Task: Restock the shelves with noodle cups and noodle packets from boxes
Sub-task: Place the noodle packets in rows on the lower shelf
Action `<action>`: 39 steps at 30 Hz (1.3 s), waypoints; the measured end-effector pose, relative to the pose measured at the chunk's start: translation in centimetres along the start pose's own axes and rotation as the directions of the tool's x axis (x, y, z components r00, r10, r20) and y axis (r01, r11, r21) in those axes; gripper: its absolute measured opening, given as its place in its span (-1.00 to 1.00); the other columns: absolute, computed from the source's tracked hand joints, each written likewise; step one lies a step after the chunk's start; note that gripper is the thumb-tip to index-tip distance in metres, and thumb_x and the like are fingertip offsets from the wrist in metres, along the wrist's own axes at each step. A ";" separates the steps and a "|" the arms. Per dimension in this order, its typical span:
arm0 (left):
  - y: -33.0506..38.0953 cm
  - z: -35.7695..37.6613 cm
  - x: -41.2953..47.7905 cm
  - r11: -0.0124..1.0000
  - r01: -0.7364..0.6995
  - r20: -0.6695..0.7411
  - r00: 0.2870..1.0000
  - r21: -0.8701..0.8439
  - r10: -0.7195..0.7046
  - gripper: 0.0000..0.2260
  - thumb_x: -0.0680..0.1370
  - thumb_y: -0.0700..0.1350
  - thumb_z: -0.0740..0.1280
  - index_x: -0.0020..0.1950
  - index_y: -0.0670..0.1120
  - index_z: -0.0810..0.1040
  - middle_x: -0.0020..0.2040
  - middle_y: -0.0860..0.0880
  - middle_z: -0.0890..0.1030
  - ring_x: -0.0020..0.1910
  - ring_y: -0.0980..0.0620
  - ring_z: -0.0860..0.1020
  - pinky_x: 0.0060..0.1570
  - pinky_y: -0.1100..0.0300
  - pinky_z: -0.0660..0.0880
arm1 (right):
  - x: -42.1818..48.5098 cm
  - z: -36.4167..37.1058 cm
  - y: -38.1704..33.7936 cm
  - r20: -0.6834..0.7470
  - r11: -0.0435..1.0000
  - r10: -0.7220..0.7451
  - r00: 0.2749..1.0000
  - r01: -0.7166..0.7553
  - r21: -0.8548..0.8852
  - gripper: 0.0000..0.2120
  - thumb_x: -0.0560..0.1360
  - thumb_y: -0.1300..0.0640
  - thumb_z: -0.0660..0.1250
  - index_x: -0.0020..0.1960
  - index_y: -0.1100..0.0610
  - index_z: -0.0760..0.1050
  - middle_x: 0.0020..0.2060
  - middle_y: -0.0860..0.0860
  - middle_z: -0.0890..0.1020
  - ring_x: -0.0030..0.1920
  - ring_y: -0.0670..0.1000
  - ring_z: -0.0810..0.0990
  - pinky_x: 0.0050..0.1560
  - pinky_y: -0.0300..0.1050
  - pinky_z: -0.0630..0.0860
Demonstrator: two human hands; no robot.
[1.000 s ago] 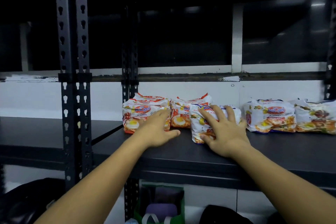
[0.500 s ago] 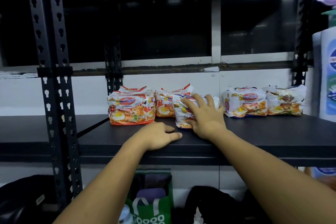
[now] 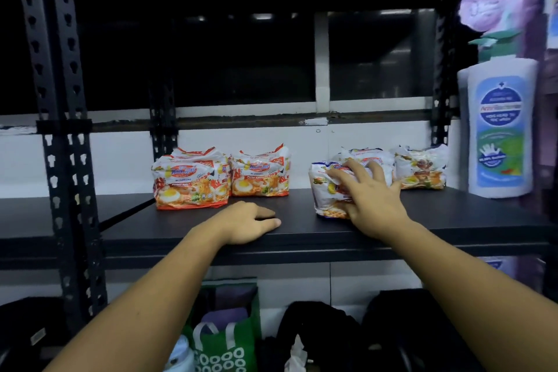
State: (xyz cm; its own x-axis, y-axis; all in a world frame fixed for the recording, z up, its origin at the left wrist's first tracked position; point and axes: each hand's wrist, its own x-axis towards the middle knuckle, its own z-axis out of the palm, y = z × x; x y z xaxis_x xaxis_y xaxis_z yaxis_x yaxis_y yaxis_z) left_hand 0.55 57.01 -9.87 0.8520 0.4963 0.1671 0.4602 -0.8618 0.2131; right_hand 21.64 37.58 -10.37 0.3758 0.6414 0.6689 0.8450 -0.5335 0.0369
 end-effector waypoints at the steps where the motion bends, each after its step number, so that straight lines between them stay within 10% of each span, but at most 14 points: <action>1: 1.5 0.4 0.5 1.000 -0.027 0.025 0.999 0.011 0.027 -0.50 0.66 0.30 0.15 0.55 0.14 0.43 0.55 0.10 0.41 0.52 0.01 0.36 0.47 0.09 0.27 | -0.3 -0.2 0.7 0.004 1.000 0.009 1.000 -0.009 -0.003 -0.34 0.58 -0.06 0.34 0.55 -0.33 0.07 0.60 -0.12 0.07 0.57 0.19 0.00 0.36 0.46 0.23; 16: 19.3 6.6 12.1 0.970 -0.228 0.259 0.945 0.087 0.199 -0.32 0.66 0.36 -0.06 0.69 0.03 0.04 0.70 -0.03 0.00 0.67 -0.02 -0.03 0.62 -0.09 -0.06 | -2.4 -1.3 15.5 0.042 0.988 0.149 0.988 -0.148 -0.037 -0.32 0.59 -0.12 0.35 0.54 -0.35 0.02 0.60 -0.16 0.02 0.59 0.15 -0.06 0.39 0.38 0.27; 39: 20.6 7.3 13.7 0.980 -0.196 0.230 0.956 0.042 0.181 -0.30 0.65 0.38 0.01 0.69 0.05 0.08 0.70 0.02 0.03 0.67 0.03 -0.02 0.61 -0.01 -0.04 | 6.2 6.5 26.6 0.338 0.984 0.181 0.924 -0.169 -0.064 -0.09 0.58 0.00 0.32 0.58 -0.32 -0.31 0.55 -0.23 -0.44 0.52 0.13 -0.58 0.42 0.64 -0.13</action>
State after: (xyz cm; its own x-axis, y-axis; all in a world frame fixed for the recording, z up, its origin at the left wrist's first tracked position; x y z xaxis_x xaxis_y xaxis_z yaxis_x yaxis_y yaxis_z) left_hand 23.59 45.27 -10.21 0.9554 0.2945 -0.0234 0.2949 -0.9459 0.1355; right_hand 48.90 30.98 -10.03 0.6285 0.6822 0.3736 0.7430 -0.6686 -0.0290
